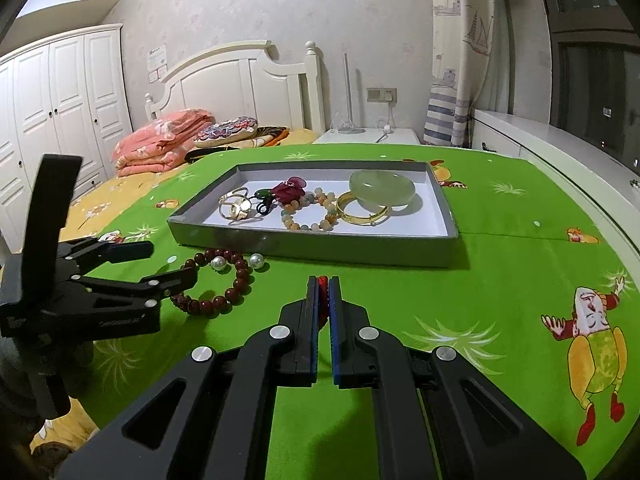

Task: Organize jewelry
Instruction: 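Grasp the dark red bead bracelet with the left tool while the right tool holds the red string bracelet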

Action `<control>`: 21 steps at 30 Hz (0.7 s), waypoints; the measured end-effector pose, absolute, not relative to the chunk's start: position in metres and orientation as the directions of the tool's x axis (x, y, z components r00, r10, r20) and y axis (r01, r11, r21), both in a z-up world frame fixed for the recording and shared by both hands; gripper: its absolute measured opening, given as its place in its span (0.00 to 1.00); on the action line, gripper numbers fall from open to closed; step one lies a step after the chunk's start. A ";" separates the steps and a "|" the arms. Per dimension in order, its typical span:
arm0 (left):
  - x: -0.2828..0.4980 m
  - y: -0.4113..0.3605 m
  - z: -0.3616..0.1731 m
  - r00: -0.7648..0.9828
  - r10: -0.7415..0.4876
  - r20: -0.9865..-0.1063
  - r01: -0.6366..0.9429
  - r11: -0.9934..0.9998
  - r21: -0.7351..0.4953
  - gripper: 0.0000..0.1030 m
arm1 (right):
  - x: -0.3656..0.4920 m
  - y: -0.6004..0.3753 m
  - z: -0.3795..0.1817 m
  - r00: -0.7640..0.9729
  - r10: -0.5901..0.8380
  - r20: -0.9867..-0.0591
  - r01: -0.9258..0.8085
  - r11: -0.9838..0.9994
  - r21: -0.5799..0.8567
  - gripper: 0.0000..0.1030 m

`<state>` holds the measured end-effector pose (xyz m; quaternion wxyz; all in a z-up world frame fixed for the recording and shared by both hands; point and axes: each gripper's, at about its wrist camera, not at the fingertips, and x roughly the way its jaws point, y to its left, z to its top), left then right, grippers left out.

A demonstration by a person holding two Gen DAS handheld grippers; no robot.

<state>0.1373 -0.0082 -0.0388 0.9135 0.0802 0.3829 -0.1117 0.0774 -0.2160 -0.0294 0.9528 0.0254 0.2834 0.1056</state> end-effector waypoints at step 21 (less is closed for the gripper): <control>0.148 0.002 -0.045 0.647 -0.065 -0.760 0.163 0.985 0.055 0.75 | 0.079 -0.213 -0.031 0.807 0.215 -0.551 -0.187 0.977 0.106 0.06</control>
